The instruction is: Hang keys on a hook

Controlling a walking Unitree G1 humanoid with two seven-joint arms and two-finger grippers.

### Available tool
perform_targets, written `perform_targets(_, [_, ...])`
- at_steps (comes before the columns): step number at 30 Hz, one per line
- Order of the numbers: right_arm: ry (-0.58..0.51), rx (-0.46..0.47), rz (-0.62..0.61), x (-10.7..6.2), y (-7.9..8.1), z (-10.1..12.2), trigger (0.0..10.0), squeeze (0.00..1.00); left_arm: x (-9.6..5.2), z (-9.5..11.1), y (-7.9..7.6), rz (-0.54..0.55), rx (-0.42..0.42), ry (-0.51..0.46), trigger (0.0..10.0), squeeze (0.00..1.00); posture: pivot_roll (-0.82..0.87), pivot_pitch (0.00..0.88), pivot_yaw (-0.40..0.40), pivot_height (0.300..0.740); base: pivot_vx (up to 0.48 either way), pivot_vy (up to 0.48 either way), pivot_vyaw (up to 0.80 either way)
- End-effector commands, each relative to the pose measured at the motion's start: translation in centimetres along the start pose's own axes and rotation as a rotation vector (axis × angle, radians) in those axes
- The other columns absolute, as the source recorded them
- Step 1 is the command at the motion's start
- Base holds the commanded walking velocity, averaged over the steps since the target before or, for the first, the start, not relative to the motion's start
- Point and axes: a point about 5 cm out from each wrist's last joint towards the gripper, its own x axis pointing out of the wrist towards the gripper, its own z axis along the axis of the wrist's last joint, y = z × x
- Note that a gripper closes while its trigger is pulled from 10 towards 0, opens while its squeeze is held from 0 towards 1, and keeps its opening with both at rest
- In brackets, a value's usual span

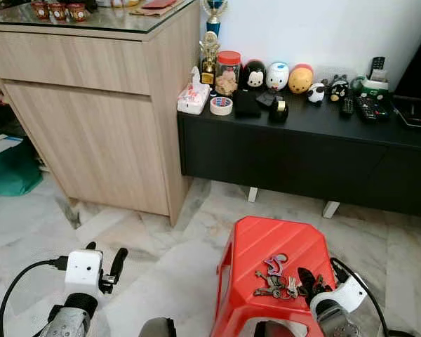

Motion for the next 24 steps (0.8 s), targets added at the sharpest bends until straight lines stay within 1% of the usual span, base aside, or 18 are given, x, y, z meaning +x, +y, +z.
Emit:
perform_targets(1, [-0.009, 0.011, -0.020, 0.1, 0.0, 0.4, 10.0, 0.00, -0.1, 0.4, 0.0, -0.008, 0.015, -0.020, 10.0, 0.00, 0.14, 0.000, -0.049, 0.618, 0.000, 0.000, 0.00])
perform_targets(3, [-0.005, 0.008, -0.028, 0.1, 0.0, 0.4, 10.0, 0.00, -0.3, 0.3, 0.0, -0.002, 0.013, -0.017, 10.0, 0.00, 0.14, 0.000, -0.051, 0.618, 0.000, 0.000, 0.00])
perform_targets(4, [0.001, 0.002, -0.037, 0.1, 0.0, 0.4, 7.6, 0.00, -0.4, 0.2, 0.0, -0.001, 0.012, -0.016, 10.0, 0.00, 0.14, 0.000, -0.053, 0.618, 0.000, 0.000, 0.00])
perform_targets(5, [0.004, -0.001, -0.044, 0.2, -0.1, 0.3, 3.6, 0.00, -0.5, 0.1, -0.1, -0.001, 0.012, -0.014, 10.0, 0.00, 0.14, 0.000, -0.053, 0.618, 0.000, 0.000, 0.00])
perform_targets(6, [0.008, -0.002, -0.052, 0.2, -0.1, 0.3, 0.0, 0.00, -0.7, 0.1, -0.1, -0.001, 0.012, -0.012, 10.0, 0.00, 0.14, 0.000, -0.054, 0.618, 0.000, 0.000, 0.00])
perform_targets(8, [0.007, 0.000, -0.052, 0.2, -0.1, 0.3, 0.0, 0.00, -0.7, 0.0, -0.1, 0.000, 0.012, -0.011, 10.0, 0.00, 0.14, 0.000, -0.054, 0.618, 0.000, 0.000, 0.00])
perform_targets(9, [0.006, 0.005, -0.053, 0.2, -0.1, 0.4, 2.9, 0.00, -0.8, 0.0, -0.1, 0.006, 0.005, -0.007, 10.0, 0.00, 0.15, 0.000, -0.054, 0.618, 0.000, 0.000, 0.00])
perform_targets(10, [0.008, 0.004, -0.055, 0.2, -0.1, 0.4, 10.0, 0.00, -0.8, 0.0, -0.1, 0.008, 0.004, -0.006, 10.0, 0.00, 0.14, 0.000, -0.054, 0.618, 0.000, 0.000, 0.00])
perform_targets(18, [0.004, 0.012, -0.077, 0.2, -0.3, 0.5, 10.0, 0.00, -1.0, -0.1, 0.0, 0.011, 0.009, -0.005, 10.0, 0.00, 0.14, 0.000, -0.057, 0.618, 0.000, 0.000, 0.00])
perform_targets(19, [0.009, 0.006, -0.094, 0.1, -0.6, 0.4, 10.0, 0.00, -1.1, -0.1, 0.2, 0.014, 0.012, -0.003, 10.0, 0.00, 0.14, 0.000, -0.057, 0.618, 0.000, 0.000, 0.00])
perform_targets(21, [0.010, 0.004, -0.101, 0.1, -0.7, 0.4, 10.0, 0.00, -1.1, -0.2, 0.2, 0.015, 0.013, -0.003, 10.0, 0.00, 0.14, 0.000, -0.057, 0.618, 0.000, 0.000, 0.00])
perform_targets(24, [-0.001, 0.016, -0.128, 0.0, -1.2, 0.5, 10.0, 0.00, -1.5, -0.3, 0.4, 0.019, 0.015, 0.003, 10.0, 0.00, 0.14, 0.000, -0.059, 0.618, 0.000, 0.000, 0.00])
